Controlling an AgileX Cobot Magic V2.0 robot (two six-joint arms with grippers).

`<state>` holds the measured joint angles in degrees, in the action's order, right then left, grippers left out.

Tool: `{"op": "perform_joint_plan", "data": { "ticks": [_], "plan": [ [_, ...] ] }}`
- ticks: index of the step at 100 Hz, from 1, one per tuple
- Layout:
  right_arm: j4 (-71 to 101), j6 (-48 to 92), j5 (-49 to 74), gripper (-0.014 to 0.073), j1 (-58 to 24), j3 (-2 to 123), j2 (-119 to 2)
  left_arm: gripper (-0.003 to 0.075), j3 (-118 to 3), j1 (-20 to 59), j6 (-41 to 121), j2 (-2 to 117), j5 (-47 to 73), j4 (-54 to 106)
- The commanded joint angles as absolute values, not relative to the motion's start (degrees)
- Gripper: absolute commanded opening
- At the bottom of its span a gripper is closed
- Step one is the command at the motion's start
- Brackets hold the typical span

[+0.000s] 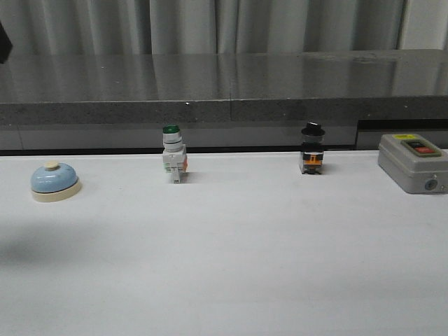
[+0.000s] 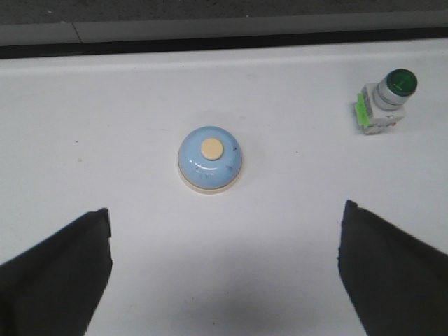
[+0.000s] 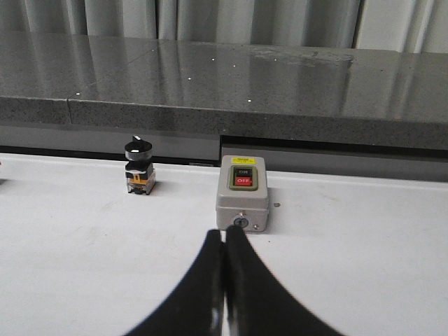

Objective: Place and press bell with both arms
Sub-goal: 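Lower the left gripper over the blue bell and close on it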

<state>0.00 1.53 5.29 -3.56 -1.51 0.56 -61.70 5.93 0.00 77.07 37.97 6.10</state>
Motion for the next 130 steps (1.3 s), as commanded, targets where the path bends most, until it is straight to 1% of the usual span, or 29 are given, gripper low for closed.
{"op": "perform_joint_plan", "data": {
  "ticks": [1, 31, 56, 107, 130],
  "plan": [
    [-0.7, 1.9, 0.6, -0.0070, -3.2, -0.7, 1.6, 0.0618, -67.1, 6.5, 0.0, 80.9, 34.4, 5.5],
    [-0.7, 1.9, 0.6, -0.0070, -3.2, -0.7, 1.6, 0.0618, -78.0, 7.2, 0.0, 96.2, 35.4, 5.2],
    [-0.7, 1.9, 0.6, -0.0070, -3.2, -0.7, 1.6, 0.0618, -82.2, 7.2, 0.0, 105.0, 35.8, 5.2],
    [-0.7, 1.9, 0.6, -0.0070, -3.2, -0.7, 1.6, 0.0618, -82.8, 7.2, 0.0, 113.0, 35.5, 5.2],
    [-0.7, 1.9, 0.6, -0.0070, -3.2, -0.7, 1.6, 0.0618, -82.8, 7.2, 0.0, 114.2, 36.1, 5.2]
  ]
}}
